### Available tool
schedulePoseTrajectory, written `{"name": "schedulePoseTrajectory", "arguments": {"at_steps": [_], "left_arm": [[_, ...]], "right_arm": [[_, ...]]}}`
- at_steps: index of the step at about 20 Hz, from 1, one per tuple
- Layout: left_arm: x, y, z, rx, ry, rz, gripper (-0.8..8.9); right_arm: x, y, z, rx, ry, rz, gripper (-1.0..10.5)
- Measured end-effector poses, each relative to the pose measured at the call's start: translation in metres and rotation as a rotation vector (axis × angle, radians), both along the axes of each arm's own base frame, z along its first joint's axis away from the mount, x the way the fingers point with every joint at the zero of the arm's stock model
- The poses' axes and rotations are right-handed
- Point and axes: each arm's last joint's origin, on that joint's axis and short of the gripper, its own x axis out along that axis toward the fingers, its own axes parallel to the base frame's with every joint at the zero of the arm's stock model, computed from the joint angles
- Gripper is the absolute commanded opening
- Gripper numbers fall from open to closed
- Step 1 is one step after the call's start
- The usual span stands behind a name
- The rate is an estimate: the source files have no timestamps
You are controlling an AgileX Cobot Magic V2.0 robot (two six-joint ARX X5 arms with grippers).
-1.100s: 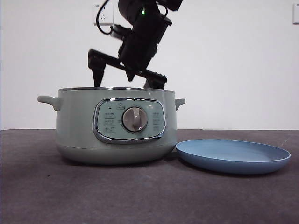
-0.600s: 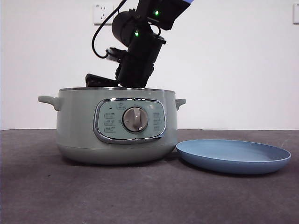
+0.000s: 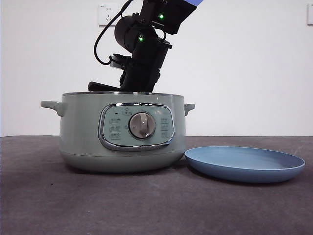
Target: Take the corn out from the steamer,put the corn on the plate,close the lid
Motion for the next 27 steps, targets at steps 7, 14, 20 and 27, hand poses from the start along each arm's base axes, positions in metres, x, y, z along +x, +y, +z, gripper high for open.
{"name": "schedulePoseTrajectory", "arguments": {"at_steps": [7,14,20,27], "left_arm": [[0.0,0.0,0.0,0.0,0.0,0.0,-0.08],[0.002,-0.001,0.004,-0.023,-0.04,-0.005,-0.08],[0.01,-0.007,0.007,-0.048,-0.039,-0.054,-0.08],[0.01,-0.007,0.008,-0.05,-0.043,-0.053,-0.08]], "right_arm": [[-0.007,-0.009,0.045,0.067,-0.09,0.02,-0.1],[-0.072,-0.096,0.196,0.095,-0.331,-0.024,-0.1],[-0.084,-0.163,0.213,0.005,-0.328,-0.133,-0.1],[-0.076,-0.198,0.111,0.058,-0.178,-0.189,-0.1]]}}
